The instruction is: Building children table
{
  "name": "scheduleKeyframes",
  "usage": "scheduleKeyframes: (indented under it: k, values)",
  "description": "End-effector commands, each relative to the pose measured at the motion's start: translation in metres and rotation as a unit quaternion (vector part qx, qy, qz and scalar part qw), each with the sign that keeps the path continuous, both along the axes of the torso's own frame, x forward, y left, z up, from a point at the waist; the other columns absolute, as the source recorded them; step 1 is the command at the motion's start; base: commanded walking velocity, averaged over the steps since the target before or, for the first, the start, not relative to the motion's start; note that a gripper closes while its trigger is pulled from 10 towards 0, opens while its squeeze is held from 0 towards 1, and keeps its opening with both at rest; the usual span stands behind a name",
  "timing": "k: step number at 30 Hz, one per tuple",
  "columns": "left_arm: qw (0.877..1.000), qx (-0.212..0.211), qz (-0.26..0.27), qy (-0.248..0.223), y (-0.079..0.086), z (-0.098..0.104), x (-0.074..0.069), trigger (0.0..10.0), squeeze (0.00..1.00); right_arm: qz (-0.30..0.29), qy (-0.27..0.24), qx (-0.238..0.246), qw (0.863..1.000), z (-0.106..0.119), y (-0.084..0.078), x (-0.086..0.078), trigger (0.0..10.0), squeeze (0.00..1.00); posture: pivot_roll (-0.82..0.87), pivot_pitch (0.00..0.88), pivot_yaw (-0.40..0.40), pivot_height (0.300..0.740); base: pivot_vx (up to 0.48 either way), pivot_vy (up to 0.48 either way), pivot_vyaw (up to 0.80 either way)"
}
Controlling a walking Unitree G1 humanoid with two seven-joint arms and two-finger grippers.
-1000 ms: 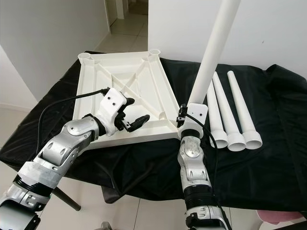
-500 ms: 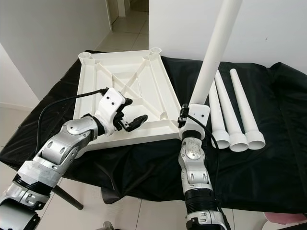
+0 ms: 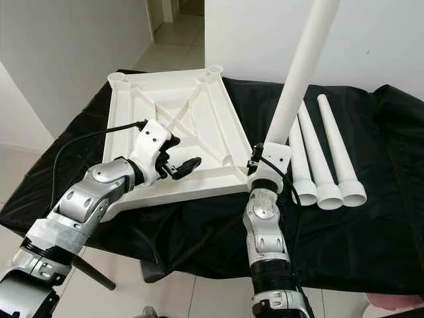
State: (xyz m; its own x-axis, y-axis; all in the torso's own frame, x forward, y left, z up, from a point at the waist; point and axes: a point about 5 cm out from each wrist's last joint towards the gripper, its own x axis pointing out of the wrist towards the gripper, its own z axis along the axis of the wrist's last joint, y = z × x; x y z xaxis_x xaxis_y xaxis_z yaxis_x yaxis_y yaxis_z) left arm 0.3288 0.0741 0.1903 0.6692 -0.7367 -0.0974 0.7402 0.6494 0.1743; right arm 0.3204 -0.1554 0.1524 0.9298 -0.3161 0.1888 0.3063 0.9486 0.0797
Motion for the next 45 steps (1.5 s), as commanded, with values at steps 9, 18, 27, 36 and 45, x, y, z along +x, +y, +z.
scheduleKeyframes:
  k: [9,18,27,36,45]
  values:
    - [1.0,0.0,-0.016,0.024,-0.001,-0.007,-0.007,10.0,0.0,0.071,-0.003,0.022,0.997,-0.005,-0.015,-0.001,10.0,1.0,-0.05,0.039,0.037,0.74,0.0,0.0,0.0]
    - [1.0,0.001,-0.013,0.023,-0.002,-0.007,-0.005,10.0,0.0,0.142,-0.009,-0.022,0.99,-0.004,-0.024,-0.002,10.0,0.0,-0.05,0.024,0.038,0.74,0.0,0.0,0.0]
    - [0.999,0.011,-0.036,0.01,-0.006,-0.012,-0.011,10.0,0.0,0.291,-0.012,-0.033,0.956,-0.004,-0.025,-0.002,10.0,0.0,-0.04,0.029,0.036,0.74,0.0,0.0,0.0]
    - [0.998,0.018,-0.064,0.014,-0.003,-0.015,-0.016,10.0,0.0,0.344,0.004,-0.06,0.937,-0.003,-0.027,0.009,10.0,0.0,-0.03,0.038,0.053,0.74,0.0,0.0,0.0]
    - [0.997,0.02,-0.071,0.018,0.002,-0.015,-0.013,10.0,0.0,0.37,0.015,-0.074,0.926,-0.005,-0.018,0.018,10.0,0.0,-0.06,0.034,0.092,0.74,0.0,0.0,0.0]
